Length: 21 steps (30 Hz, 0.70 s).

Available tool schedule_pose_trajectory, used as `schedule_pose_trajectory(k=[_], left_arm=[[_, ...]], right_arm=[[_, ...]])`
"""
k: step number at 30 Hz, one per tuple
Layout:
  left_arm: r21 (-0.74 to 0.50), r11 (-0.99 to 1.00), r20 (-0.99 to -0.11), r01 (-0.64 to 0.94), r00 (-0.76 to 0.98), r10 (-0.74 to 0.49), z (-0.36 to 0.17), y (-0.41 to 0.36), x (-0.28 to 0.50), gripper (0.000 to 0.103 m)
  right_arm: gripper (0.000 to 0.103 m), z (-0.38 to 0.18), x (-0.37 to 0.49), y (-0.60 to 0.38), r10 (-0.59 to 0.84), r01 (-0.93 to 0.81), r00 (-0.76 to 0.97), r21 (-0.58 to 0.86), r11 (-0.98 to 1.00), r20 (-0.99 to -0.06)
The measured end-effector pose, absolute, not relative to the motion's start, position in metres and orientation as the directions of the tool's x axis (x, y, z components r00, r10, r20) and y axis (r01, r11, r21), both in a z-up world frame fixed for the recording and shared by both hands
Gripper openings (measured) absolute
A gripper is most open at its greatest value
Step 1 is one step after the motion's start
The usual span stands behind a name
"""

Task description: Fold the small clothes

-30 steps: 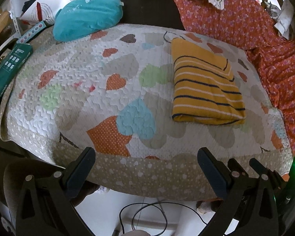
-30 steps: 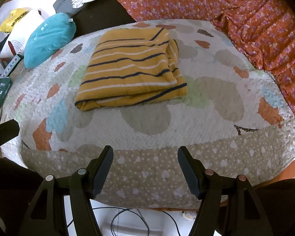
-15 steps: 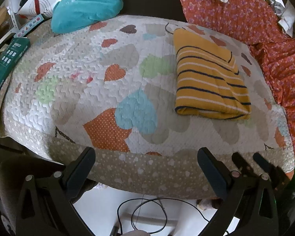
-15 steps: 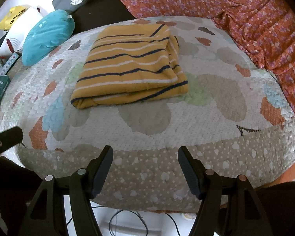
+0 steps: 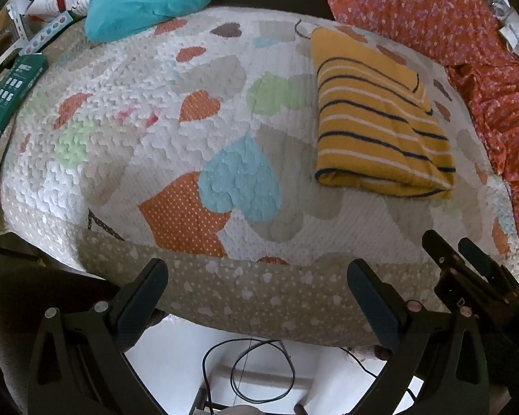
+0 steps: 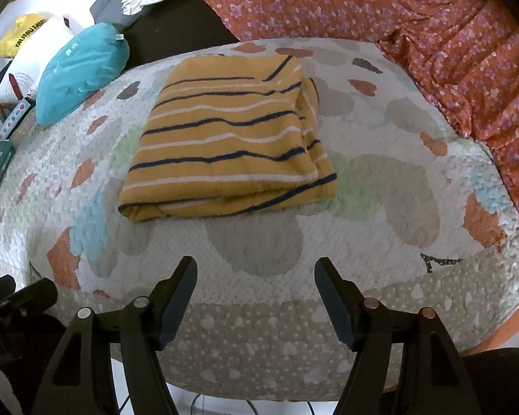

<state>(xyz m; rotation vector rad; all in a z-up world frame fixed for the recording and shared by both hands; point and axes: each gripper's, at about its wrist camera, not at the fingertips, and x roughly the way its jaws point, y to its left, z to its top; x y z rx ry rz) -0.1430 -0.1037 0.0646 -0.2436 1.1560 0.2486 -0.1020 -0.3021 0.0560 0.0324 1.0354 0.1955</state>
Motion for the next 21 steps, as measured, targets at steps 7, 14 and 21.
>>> schedule_pose_trajectory(k=[7,14,21], left_arm=[[-0.065,0.944,-0.937,-0.324,0.346,0.054,0.051,-0.104,-0.136,0.103],[-0.077,0.94,-0.946,-0.332,0.321,0.036,0.042,-0.101,-0.132,0.103],[-0.074,0.935,-0.954,-0.347,0.297,0.035,0.042,-0.1,-0.134,0.103]], right_arm=[[0.075,0.044,-0.097,-0.307,0.176,-0.133,0.473,0.128,0.983,-0.863],[0.075,0.039,-0.091,-0.303,0.184,-0.145,0.464,0.13,0.981,-0.867],[0.075,0.041,-0.09,-0.296,0.2,-0.162,0.458,0.14,0.977,-0.866]])
